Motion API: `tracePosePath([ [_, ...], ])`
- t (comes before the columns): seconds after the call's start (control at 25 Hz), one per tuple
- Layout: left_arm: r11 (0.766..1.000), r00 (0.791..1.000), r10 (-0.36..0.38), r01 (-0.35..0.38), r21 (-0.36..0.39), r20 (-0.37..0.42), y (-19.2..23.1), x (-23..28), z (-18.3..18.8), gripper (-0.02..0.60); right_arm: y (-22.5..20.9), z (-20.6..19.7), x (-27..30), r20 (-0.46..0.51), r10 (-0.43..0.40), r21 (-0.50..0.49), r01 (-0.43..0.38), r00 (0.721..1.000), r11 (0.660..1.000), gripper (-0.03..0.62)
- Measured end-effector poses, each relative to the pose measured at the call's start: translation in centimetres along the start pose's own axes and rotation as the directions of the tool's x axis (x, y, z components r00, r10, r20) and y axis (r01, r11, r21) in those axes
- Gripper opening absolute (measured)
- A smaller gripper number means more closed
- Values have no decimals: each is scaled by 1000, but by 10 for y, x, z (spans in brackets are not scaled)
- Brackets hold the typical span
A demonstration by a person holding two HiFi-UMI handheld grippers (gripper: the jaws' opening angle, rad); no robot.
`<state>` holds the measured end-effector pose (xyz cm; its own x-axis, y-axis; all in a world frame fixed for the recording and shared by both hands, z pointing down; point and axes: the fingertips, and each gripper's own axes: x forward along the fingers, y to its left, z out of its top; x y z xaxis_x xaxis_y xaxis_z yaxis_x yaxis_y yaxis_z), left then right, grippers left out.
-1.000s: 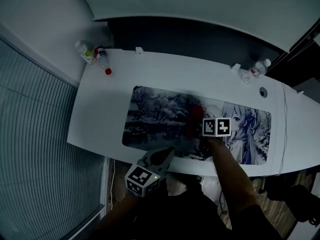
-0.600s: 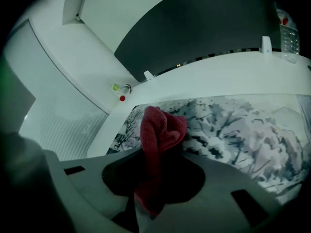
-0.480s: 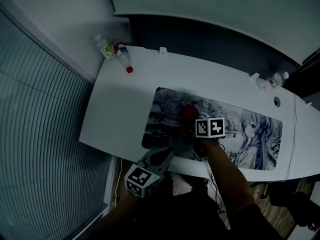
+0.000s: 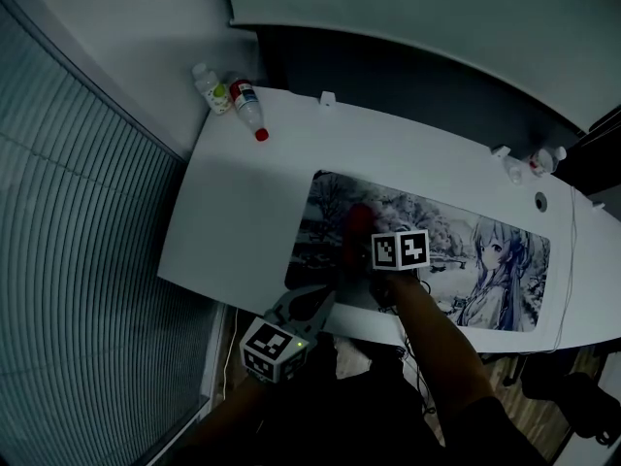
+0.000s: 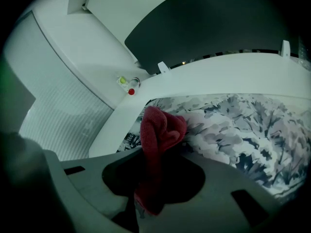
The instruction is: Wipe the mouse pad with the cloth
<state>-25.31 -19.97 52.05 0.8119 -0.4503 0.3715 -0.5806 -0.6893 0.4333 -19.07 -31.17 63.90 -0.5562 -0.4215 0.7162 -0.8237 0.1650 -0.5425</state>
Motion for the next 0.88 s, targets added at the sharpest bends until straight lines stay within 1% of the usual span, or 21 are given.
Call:
tracePosePath([
  [0.32, 1000, 1000, -17, 17, 14, 2, 0, -1, 4, 6, -1, -1, 0, 4, -12, 4, 12, 1000, 1000, 107],
  [0.48, 1000, 1000, -21, 21, 18, 0, 1, -3, 6, 6, 1, 1, -1, 8, -7, 21, 7, 1000, 1000, 107],
  [0.72, 998, 999, -52, 52, 39, 0, -2, 0, 14, 5, 9, 12, -10, 49, -3, 22, 2, 999, 1000, 107],
  [0.88, 993, 996, -89, 89, 75, -4, -7, 8, 24, 5, 7, 27, -19, 88, -22, 27, 20, 996, 999, 107],
])
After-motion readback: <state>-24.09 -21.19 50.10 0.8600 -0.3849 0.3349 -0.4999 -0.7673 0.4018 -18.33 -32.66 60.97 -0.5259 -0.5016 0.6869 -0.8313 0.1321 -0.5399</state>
